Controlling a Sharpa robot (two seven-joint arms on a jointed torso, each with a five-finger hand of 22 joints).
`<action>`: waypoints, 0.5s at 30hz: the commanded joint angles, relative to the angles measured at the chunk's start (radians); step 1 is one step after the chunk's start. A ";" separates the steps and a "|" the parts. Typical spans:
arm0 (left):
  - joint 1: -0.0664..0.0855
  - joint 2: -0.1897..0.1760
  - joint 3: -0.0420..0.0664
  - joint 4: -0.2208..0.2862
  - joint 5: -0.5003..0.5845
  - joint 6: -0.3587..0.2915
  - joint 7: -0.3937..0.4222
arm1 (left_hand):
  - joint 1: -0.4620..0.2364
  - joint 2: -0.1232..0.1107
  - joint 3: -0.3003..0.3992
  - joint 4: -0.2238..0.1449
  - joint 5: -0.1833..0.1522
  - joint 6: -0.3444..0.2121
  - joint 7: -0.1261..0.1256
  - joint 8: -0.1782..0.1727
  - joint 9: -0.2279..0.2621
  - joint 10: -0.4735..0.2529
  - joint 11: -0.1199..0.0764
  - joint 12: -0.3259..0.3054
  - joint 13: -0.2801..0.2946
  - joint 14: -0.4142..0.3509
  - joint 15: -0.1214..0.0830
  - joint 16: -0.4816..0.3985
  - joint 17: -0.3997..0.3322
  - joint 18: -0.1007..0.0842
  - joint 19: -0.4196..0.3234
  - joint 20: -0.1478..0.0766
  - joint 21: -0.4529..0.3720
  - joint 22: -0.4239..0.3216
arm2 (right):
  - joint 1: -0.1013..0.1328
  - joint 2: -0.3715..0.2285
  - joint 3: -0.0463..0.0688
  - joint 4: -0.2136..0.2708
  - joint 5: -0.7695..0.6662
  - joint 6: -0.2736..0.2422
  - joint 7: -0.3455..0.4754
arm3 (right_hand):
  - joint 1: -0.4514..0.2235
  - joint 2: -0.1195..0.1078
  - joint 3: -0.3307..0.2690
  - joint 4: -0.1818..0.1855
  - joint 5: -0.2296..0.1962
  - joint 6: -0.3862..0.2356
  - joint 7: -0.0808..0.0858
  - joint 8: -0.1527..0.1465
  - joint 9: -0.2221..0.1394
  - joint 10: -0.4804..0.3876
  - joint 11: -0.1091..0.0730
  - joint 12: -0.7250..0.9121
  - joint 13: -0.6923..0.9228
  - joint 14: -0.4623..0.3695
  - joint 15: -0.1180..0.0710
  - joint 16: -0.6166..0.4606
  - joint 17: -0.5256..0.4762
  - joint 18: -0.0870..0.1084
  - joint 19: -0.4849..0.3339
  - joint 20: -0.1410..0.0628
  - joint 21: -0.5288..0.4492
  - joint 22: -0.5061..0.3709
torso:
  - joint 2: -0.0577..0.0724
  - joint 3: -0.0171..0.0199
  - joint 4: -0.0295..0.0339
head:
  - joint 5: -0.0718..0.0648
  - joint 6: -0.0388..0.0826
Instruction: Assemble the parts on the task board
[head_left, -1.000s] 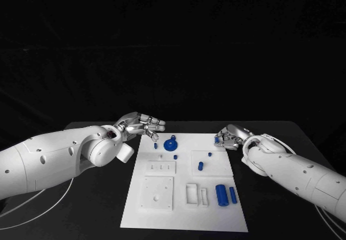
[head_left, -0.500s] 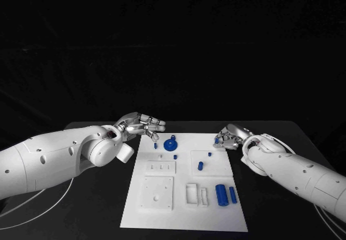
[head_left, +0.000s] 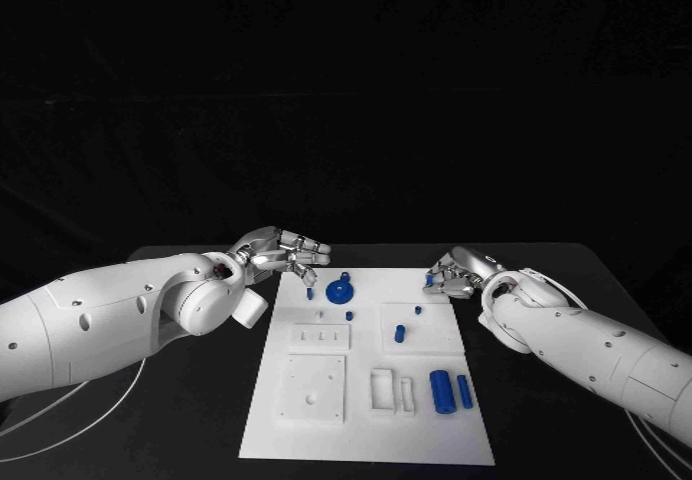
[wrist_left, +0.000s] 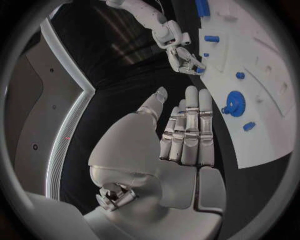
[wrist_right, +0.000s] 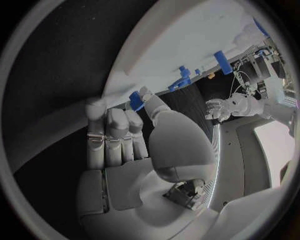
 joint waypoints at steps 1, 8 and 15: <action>0.002 0.003 0.001 0.021 -0.035 -0.010 0.001 | -0.007 0.015 0.007 0.008 0.001 0.021 -0.014 0.002 0.000 0.040 -0.014 0.004 -0.001 0.008 -0.008 0.013 0.006 0.017 0.007 -0.006 0.007 0.004 | 0.000 -0.006 0.000 0.019 0.002 -0.028 -0.013 | 0.001 0.004 -0.003 0.002 0.015 -0.013 0.002 0.004 0.023 0.000 -0.003 -0.006 0.001 0.000 -0.003 -0.005 0.001 -0.014 0.002 -0.004 -0.002 0.082 | -0.004 -0.0037 -0.0025 | -0.002 0.005; 0.011 0.023 0.001 0.036 -0.093 -0.028 -0.058 | -0.029 0.011 0.020 0.027 -0.006 0.056 -0.025 -0.009 -0.003 0.170 -0.053 0.010 0.003 0.051 -0.038 0.100 0.060 0.003 0.036 -0.034 0.047 0.024 | 0.002 -0.023 0.000 0.073 0.001 -0.041 -0.023 | 0.000 0.000 0.012 0.004 0.021 -0.023 0.006 0.005 0.015 0.000 -0.001 -0.006 0.003 0.001 -0.001 -0.005 0.002 -0.012 0.002 -0.002 -0.001 0.082 | -0.017 -0.0045 -0.0091 | 0.009 0.006; 0.029 0.064 0.001 0.013 -0.185 -0.033 -0.145 | -0.044 0.006 -0.009 0.061 -0.047 0.059 -0.035 -0.008 -0.002 0.248 -0.084 0.069 0.017 0.032 -0.070 0.329 0.187 -0.007 0.066 -0.071 0.140 0.088 | 0.004 -0.044 0.000 0.163 -0.016 -0.045 -0.045 | -0.001 -0.002 0.022 0.007 0.022 -0.027 0.007 0.005 0.011 0.000 -0.001 -0.007 0.002 0.001 -0.002 -0.003 0.004 -0.012 0.004 -0.003 0.004 0.082 | -0.032 -0.0041 -0.0143 | 0.017 0.002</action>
